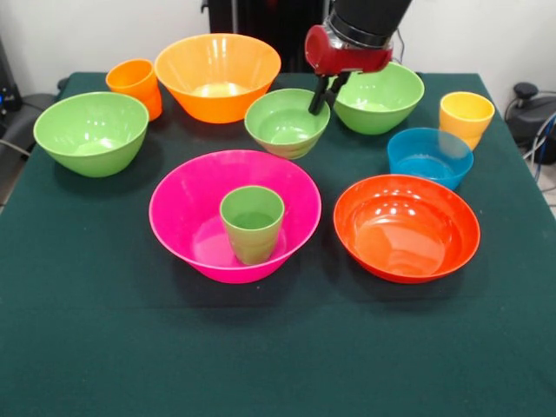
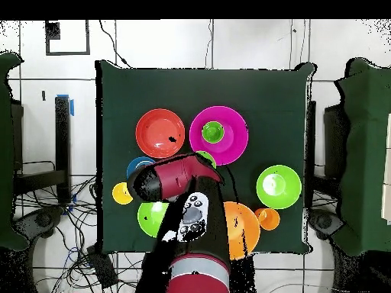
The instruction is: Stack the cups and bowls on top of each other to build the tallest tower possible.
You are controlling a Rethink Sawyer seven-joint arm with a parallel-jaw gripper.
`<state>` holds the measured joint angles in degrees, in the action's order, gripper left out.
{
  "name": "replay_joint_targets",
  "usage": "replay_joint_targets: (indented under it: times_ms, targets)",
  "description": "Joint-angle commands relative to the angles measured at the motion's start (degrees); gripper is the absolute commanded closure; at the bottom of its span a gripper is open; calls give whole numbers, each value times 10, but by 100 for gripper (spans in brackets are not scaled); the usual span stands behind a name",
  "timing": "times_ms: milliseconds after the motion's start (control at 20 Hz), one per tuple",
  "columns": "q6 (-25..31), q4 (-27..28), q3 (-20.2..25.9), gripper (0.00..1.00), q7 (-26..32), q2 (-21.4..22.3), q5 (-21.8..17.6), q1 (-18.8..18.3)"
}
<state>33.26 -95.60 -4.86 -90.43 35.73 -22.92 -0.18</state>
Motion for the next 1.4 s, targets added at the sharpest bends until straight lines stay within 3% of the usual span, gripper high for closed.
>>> replay_joint_targets:
  times_ms: [50,650,1050,1400]
  targets:
    - [77,37,58,100,19,9,-1,-1]
    - [125,44,60,100,22,27,-1,0]
    - [95,50,74,100,27,35,-9,-8]
    - [134,72,85,100,43,35,-7,-11]
